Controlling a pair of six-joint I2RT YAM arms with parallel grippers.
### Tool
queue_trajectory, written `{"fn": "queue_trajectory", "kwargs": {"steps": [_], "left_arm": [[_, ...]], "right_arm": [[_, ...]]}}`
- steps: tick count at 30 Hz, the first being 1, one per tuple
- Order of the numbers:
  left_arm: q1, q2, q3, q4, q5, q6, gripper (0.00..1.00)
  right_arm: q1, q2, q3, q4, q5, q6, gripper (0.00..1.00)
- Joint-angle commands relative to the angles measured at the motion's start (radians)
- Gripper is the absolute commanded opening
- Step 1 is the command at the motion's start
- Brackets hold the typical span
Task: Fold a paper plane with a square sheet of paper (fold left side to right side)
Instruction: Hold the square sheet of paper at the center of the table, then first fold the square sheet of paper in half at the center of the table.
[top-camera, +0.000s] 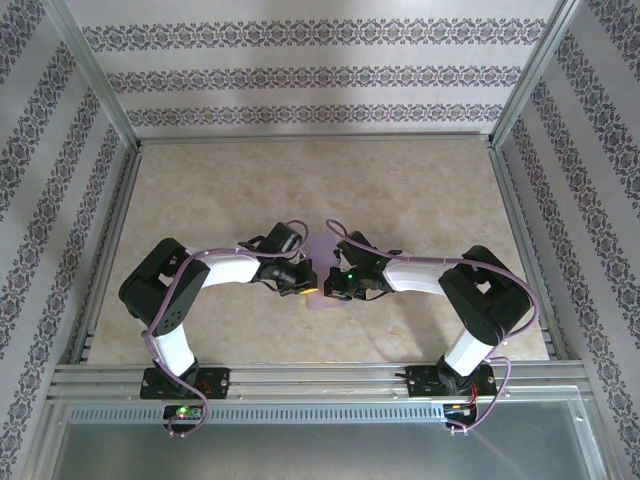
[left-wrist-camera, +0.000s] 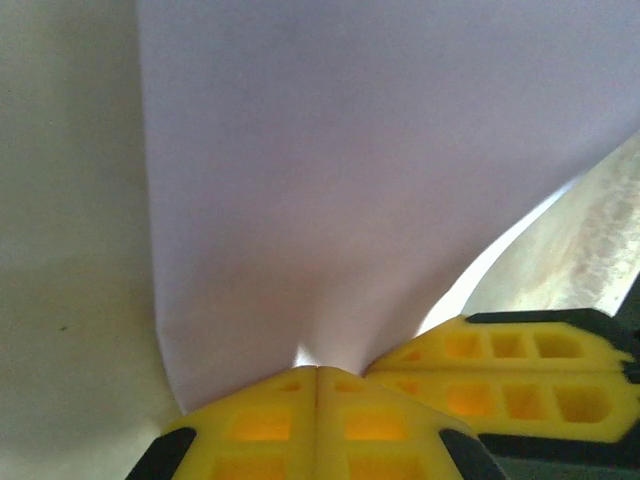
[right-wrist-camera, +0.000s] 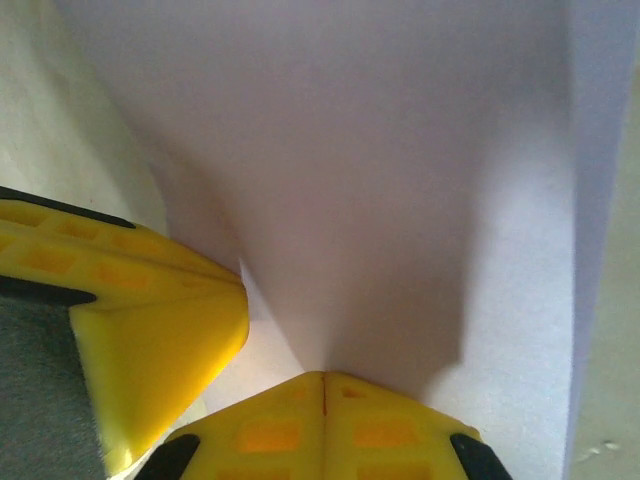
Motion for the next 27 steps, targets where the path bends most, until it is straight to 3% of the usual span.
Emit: {"fn": "queue_trajectory", "kwargs": {"steps": [1, 27], "left_arm": [[0.004, 0.002, 0.044, 0.046, 0.008, -0.033, 0.00], [0.098, 0.100, 0.096, 0.020, -0.106, 0.093, 0.00]], "right_arm": [[0.012, 0.034, 0.003, -0.079, 0.054, -0.027, 0.00], [0.003, 0.067, 0.021, -0.212, 0.139, -0.094, 0.00]]}}
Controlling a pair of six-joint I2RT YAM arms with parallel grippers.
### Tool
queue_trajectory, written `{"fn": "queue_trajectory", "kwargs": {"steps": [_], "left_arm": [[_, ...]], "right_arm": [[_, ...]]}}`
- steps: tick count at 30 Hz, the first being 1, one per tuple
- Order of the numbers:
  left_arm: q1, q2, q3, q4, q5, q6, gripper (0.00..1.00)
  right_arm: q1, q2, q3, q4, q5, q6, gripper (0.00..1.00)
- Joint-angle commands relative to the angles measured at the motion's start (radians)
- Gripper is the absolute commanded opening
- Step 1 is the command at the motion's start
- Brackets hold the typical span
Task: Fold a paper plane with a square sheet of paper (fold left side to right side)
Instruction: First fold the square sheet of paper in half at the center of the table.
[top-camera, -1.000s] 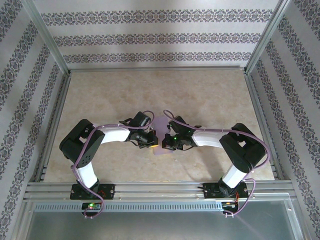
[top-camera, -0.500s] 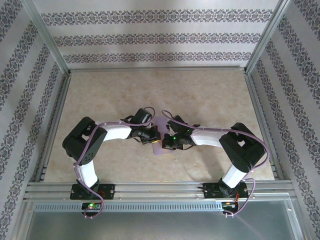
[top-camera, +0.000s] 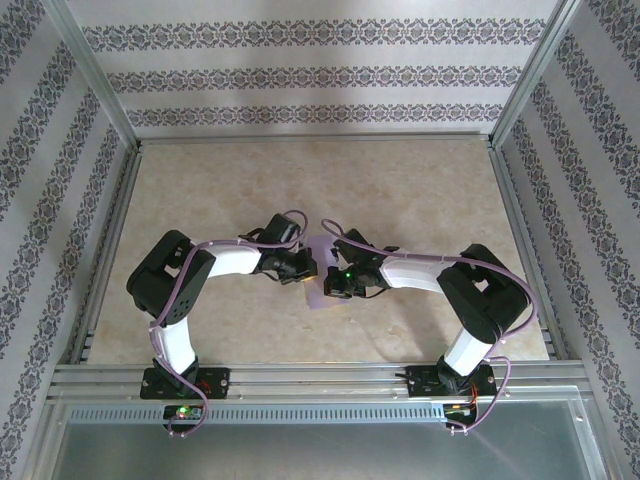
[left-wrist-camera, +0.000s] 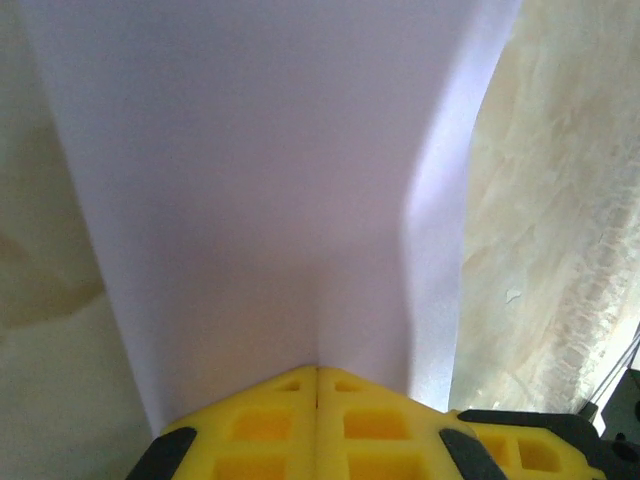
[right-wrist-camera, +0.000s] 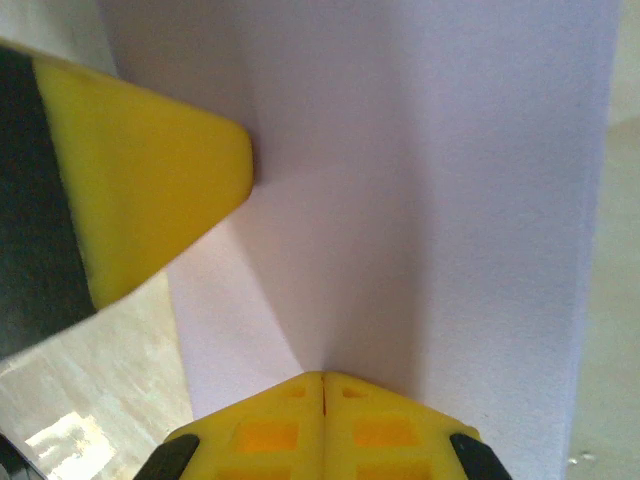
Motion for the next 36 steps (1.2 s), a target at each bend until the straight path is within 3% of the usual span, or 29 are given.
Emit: {"fn": "queue_trajectory", "kwargs": {"steps": [1, 14, 36], "left_arm": [[0.044, 0.030, 0.042, -0.037, -0.082, 0.056, 0.00], [0.114, 0.124, 0.179, -0.107, -0.140, 0.135, 0.00], [0.223, 0.200, 0.255, 0.046, -0.098, 0.175, 0.00]], "right_arm": [[-0.003, 0.048, -0.026, -0.144, 0.097, -0.024, 0.00], [-0.001, 0.039, -0.032, -0.145, 0.097, -0.030, 0.00], [0.006, 0.038, -0.044, -0.115, 0.065, -0.010, 0.00]]}}
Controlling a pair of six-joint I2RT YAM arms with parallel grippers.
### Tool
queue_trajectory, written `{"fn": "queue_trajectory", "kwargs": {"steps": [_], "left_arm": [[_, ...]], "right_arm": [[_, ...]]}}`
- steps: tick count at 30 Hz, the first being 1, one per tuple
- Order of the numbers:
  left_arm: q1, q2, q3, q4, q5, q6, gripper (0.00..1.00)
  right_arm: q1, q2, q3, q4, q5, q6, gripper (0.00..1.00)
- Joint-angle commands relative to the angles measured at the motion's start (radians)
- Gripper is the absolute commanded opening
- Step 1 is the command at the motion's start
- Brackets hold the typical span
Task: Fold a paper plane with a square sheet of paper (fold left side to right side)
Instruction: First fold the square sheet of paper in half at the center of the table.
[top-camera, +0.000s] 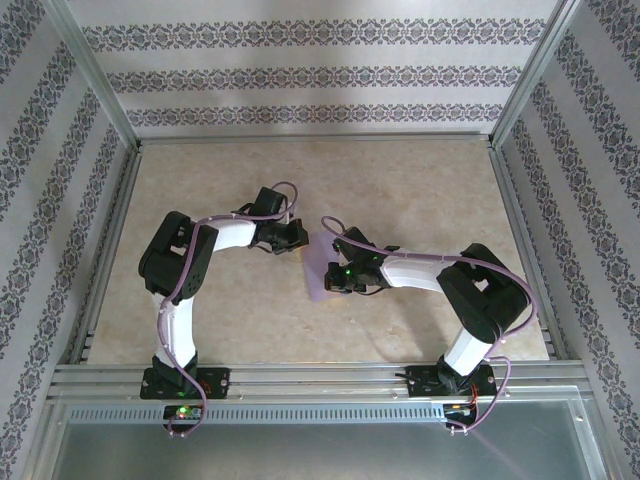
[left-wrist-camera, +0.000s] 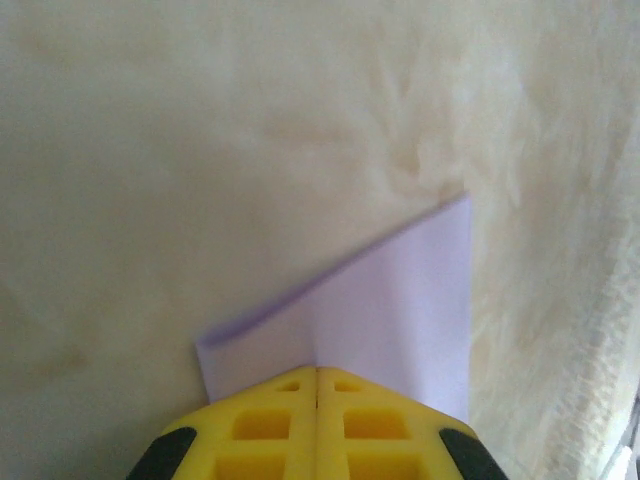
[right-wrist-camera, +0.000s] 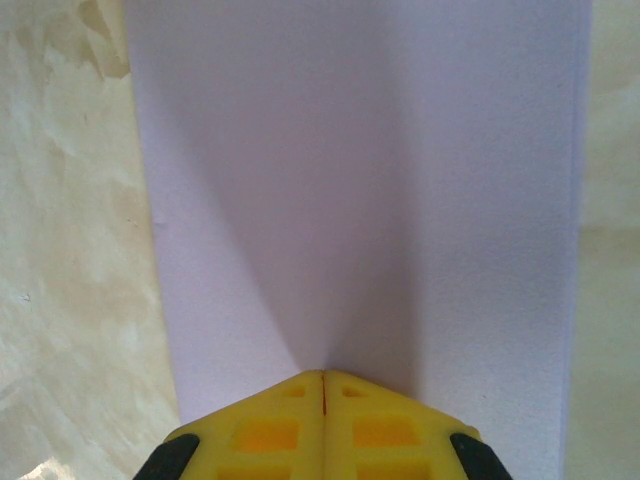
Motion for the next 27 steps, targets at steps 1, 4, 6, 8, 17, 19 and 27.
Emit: {"fn": "queue_trajectory", "kwargs": {"steps": [1, 4, 6, 8, 17, 19, 27], "left_arm": [[0.057, 0.041, 0.039, 0.065, -0.112, 0.041, 0.00], [0.071, 0.059, 0.058, 0.066, -0.111, 0.043, 0.00], [0.080, 0.060, 0.065, 0.068, -0.112, 0.043, 0.00], [0.085, 0.046, 0.059, 0.076, -0.112, 0.044, 0.00], [0.072, -0.202, -0.147, 0.153, -0.096, 0.038, 0.00], [0.048, -0.258, -0.210, 0.169, -0.077, 0.023, 0.00], [-0.090, -0.337, -0.350, 0.228, -0.054, -0.074, 0.00]], "right_arm": [[0.008, 0.037, -0.043, -0.158, -0.005, -0.004, 0.00], [0.008, 0.035, -0.044, -0.157, -0.004, -0.001, 0.00], [0.010, 0.033, -0.045, -0.155, -0.005, 0.002, 0.00], [0.010, 0.030, -0.048, -0.149, -0.006, 0.006, 0.00], [0.016, 0.021, -0.049, -0.111, -0.007, 0.040, 0.00], [0.017, 0.021, -0.049, -0.110, -0.002, 0.044, 0.00], [0.020, 0.028, -0.047, -0.117, 0.009, 0.045, 0.00]]}}
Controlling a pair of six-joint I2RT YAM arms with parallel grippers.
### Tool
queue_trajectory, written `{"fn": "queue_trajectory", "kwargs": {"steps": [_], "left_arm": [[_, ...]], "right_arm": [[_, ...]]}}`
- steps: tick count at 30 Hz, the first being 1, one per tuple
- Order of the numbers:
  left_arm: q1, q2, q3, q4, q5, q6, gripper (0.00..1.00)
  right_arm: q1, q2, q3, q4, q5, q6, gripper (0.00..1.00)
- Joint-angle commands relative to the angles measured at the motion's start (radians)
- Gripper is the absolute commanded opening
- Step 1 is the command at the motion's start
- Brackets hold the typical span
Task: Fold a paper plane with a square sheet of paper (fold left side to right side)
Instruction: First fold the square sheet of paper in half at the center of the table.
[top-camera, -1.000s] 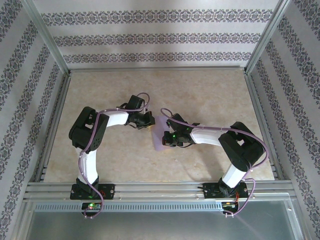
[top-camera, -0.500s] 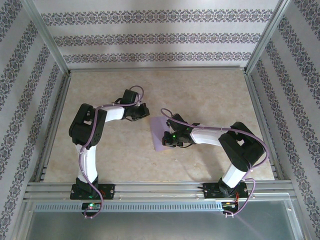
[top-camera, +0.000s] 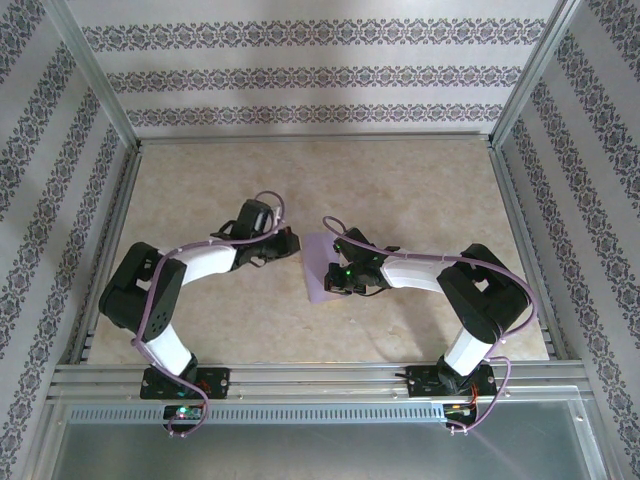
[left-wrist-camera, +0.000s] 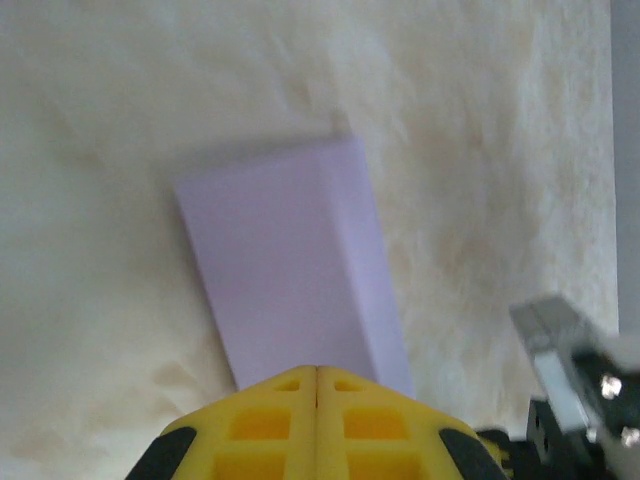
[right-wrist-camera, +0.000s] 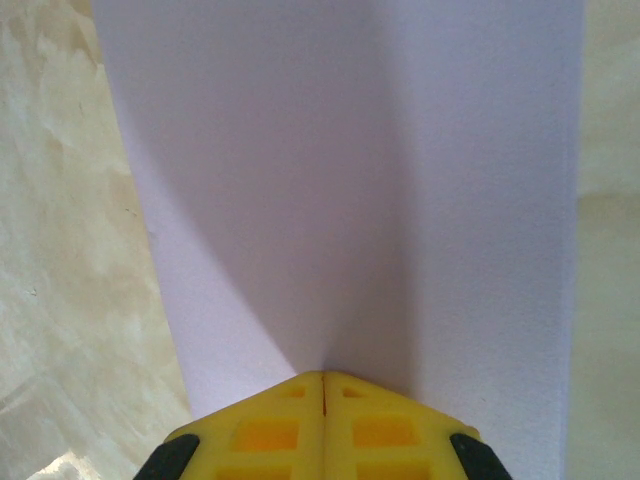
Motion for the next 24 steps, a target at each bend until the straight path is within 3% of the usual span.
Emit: {"fn": "queue_trajectory", "kwargs": {"steps": [1, 24], "left_arm": [[-0.044, 0.000, -0.034, 0.072, 0.021, -0.064, 0.00], [-0.089, 0.127, -0.005, 0.091, 0.033, -0.067, 0.00]], "right_arm": [[0.020, 0.029, -0.041, -0.120, 0.028, 0.009, 0.00], [0.021, 0.051, -0.013, -0.149, 0.034, -0.004, 0.00]]}}
